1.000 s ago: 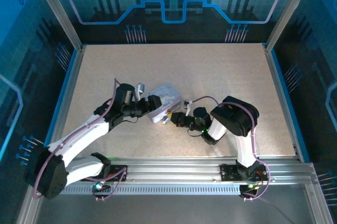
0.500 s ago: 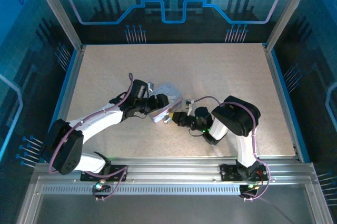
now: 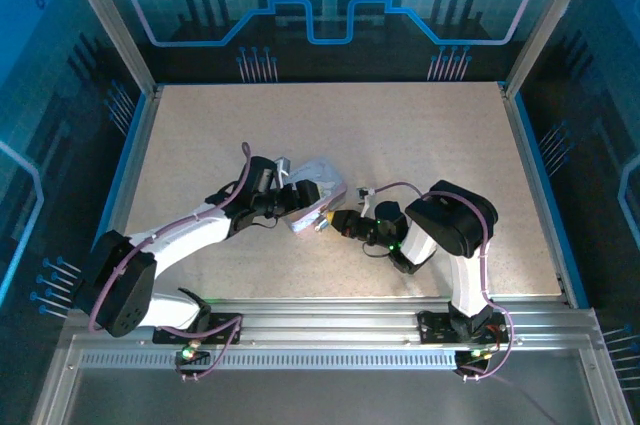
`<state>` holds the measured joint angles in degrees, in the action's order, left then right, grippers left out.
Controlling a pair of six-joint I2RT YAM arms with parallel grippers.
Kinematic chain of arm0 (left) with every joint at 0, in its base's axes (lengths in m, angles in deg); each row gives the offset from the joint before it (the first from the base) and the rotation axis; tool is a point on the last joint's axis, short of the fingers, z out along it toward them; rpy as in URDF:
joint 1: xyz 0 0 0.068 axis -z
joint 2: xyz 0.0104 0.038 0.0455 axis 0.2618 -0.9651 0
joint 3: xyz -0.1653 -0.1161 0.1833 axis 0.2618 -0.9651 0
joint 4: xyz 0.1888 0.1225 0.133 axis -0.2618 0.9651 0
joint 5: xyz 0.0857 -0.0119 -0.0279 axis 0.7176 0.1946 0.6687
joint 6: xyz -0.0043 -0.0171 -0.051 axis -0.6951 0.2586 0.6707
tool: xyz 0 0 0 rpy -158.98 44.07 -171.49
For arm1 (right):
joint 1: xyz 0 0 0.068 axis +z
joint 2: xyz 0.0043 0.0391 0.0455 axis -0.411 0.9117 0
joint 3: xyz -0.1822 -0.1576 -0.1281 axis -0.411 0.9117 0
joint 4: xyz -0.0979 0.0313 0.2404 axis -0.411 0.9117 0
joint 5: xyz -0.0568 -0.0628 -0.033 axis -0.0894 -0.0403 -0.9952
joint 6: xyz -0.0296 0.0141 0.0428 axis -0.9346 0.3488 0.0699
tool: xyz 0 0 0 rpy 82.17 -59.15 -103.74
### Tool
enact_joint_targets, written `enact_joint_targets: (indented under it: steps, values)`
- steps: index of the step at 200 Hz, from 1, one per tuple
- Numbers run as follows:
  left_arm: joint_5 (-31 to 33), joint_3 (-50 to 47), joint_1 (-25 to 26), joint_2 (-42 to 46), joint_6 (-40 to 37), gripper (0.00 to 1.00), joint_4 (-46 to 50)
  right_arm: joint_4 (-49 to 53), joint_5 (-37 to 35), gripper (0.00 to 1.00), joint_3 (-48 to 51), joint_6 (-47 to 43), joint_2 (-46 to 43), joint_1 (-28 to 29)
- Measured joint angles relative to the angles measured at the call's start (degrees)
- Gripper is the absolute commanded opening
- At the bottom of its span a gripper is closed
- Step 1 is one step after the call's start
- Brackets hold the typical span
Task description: Unlock a padlock with a key
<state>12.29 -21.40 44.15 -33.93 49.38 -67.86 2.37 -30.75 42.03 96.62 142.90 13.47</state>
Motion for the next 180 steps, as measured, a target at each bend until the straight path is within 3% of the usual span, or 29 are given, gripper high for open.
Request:
enact_joint_targets:
  steps: [180]
  values:
    - [-0.26, -1.79, 0.2, 0.55, 1.07, 0.81, -3.78, 0.31, 0.0, 0.06, 2.08, 4.2, -1.44, -2.16]
